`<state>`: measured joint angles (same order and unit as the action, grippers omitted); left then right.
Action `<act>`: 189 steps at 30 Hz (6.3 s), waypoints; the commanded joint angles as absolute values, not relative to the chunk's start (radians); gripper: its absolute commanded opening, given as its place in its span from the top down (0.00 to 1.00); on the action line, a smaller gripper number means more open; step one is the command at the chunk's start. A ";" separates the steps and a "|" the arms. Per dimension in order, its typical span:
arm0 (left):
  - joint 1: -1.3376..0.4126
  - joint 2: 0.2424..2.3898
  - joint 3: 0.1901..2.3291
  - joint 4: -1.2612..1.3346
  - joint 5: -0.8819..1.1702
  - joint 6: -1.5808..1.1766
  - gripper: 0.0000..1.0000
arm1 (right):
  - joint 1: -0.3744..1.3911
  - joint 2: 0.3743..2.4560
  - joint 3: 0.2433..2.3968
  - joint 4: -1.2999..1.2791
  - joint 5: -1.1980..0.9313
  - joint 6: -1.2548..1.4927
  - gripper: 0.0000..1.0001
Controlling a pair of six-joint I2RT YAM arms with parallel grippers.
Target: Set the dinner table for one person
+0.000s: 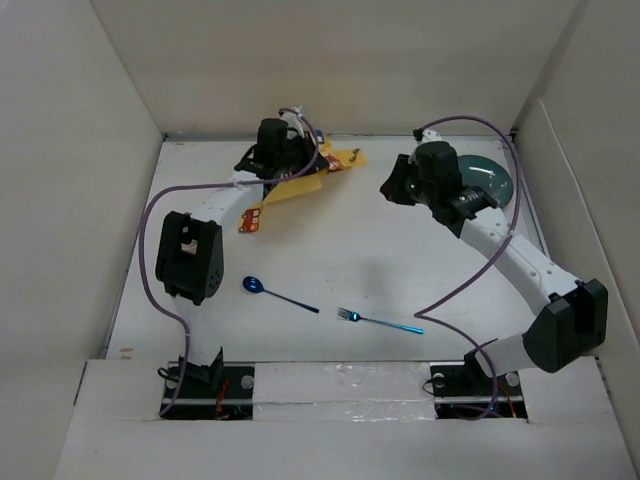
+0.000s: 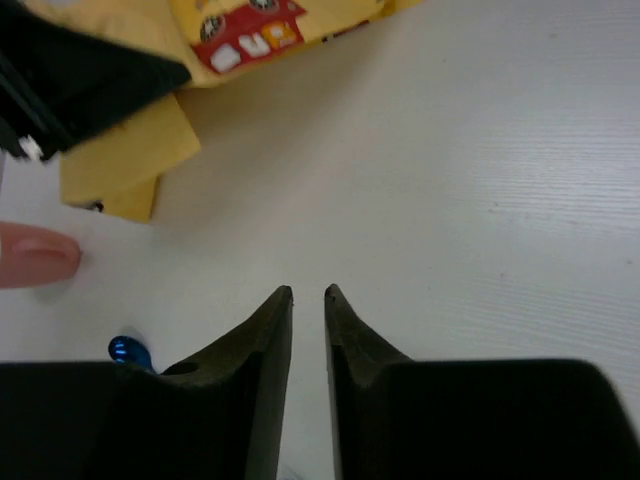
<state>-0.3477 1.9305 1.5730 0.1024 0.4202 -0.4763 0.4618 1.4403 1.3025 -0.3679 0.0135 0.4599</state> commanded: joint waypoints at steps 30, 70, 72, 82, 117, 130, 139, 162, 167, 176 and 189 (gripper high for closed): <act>-0.506 1.445 1.004 -0.377 -0.040 -0.532 0.32 | 0.236 1.848 1.295 -0.265 0.074 0.712 0.43; -0.617 1.680 0.930 -0.299 0.017 -0.592 0.96 | 0.176 2.013 1.419 -0.057 -0.137 0.755 0.96; -0.617 1.680 0.939 -0.308 0.011 -0.584 1.00 | 0.176 1.970 1.404 -0.048 -0.127 0.746 0.98; -0.558 1.526 1.023 -0.356 -0.124 -0.543 1.00 | 0.227 1.758 1.361 -0.119 -0.045 0.631 1.00; -0.793 1.672 0.959 -0.465 -0.256 -0.627 0.30 | 0.334 1.333 0.940 -0.238 0.184 0.583 1.00; -0.793 1.717 0.904 -0.379 -0.158 -0.629 0.88 | 0.264 1.281 0.934 -0.230 0.115 0.592 1.00; -0.632 1.504 1.135 -0.478 -0.187 -0.555 1.00 | 0.255 1.269 1.037 -0.328 0.106 0.548 1.00; -0.068 1.870 2.282 -0.382 0.267 -0.629 1.00 | 0.215 1.804 2.268 -0.461 0.154 0.422 1.00; 0.006 1.817 2.212 -0.250 0.393 -0.712 1.00 | 0.215 1.924 2.505 -0.551 0.110 0.422 1.00; 0.040 1.525 1.347 -0.102 0.379 -0.565 1.00 | 0.224 1.493 1.374 -0.232 -0.050 0.495 1.00; 0.040 1.483 0.895 -0.152 0.249 -0.469 1.00 | 0.253 1.539 0.911 -0.172 -0.114 0.565 1.00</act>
<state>0.0341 1.5295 0.9180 -0.1745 0.3119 -0.5266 0.2466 1.5627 0.9112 -0.2592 -0.0994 0.5549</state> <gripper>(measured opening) 0.007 0.011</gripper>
